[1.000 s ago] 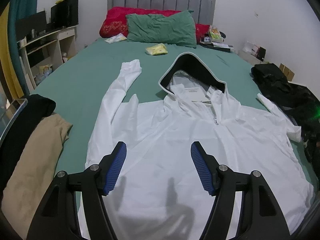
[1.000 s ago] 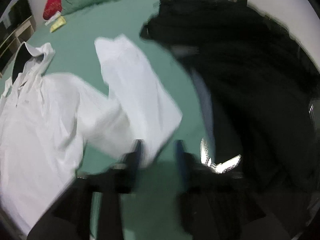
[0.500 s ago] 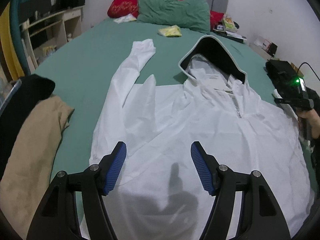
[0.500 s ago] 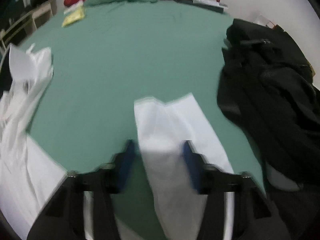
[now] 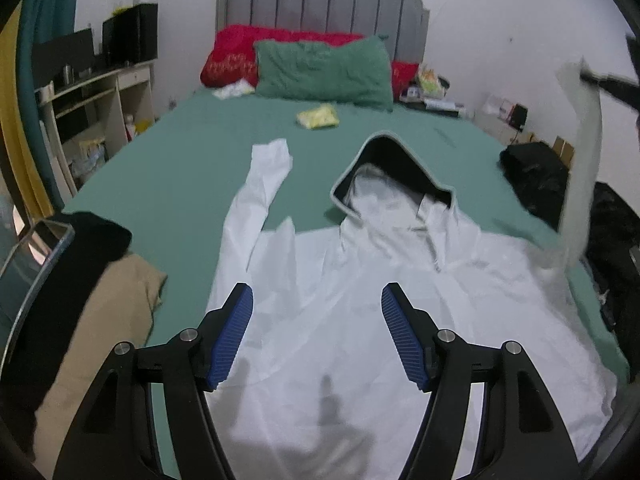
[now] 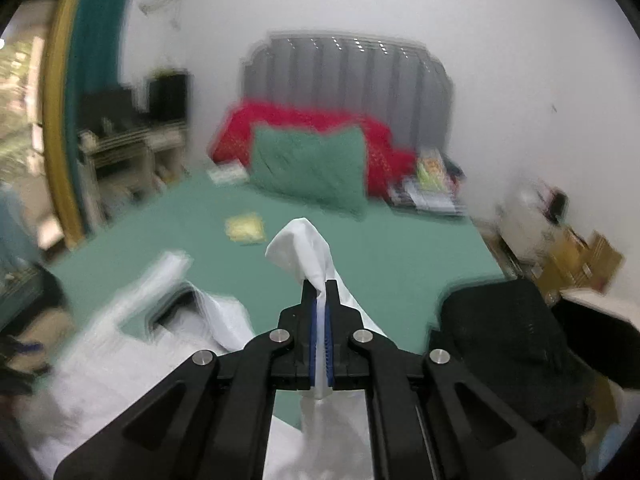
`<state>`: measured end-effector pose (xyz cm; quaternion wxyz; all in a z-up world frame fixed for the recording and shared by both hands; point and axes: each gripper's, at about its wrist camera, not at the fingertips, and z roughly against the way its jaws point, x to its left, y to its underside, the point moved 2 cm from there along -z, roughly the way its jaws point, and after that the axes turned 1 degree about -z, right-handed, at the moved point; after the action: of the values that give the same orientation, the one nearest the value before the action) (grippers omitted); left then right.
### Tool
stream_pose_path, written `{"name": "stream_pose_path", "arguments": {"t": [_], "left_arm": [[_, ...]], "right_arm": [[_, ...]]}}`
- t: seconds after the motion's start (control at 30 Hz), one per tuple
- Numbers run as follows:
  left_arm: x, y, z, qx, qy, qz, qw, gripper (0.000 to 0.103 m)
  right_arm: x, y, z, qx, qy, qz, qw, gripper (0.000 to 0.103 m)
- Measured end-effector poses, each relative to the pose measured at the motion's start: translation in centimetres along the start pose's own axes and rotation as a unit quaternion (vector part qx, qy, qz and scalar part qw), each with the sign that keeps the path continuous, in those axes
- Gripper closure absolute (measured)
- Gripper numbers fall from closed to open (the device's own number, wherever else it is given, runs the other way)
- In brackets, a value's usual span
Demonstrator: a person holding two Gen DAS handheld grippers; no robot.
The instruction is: Fold large clothes
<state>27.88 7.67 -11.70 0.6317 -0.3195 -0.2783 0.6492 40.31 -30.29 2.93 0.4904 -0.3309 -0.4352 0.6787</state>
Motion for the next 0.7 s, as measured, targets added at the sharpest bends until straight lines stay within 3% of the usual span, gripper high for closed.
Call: {"name": "stream_pose_path", "arguments": {"t": [0.1,0.27,0.37,0.7], "left_arm": [[0.8,0.1,1.1,-0.01,-0.005,0.001,0.9999,0.033],[3.6,1.1,1.6,-0.001,-0.007,0.034,0.9994,0.033],[5.3,1.5,1.6,0.006,-0.011,0.055,0.9984,0.033],[9.0,2.0,0.2,0.033,-0.029,0.1,0.994,0.033]], "right_arm": [[4.2,-2.7,2.8,-0.029,-0.052,0.002,0.998,0.099],[12.0,-1.8,1.8,-0.025,-0.116,0.018,0.993,0.099],[16.7,1.2,-0.9,0.0,-0.155,0.017,0.988,0.099],[29.7,16.6,-11.2,0.128,-0.241,-0.004,0.962,0.099]]}}
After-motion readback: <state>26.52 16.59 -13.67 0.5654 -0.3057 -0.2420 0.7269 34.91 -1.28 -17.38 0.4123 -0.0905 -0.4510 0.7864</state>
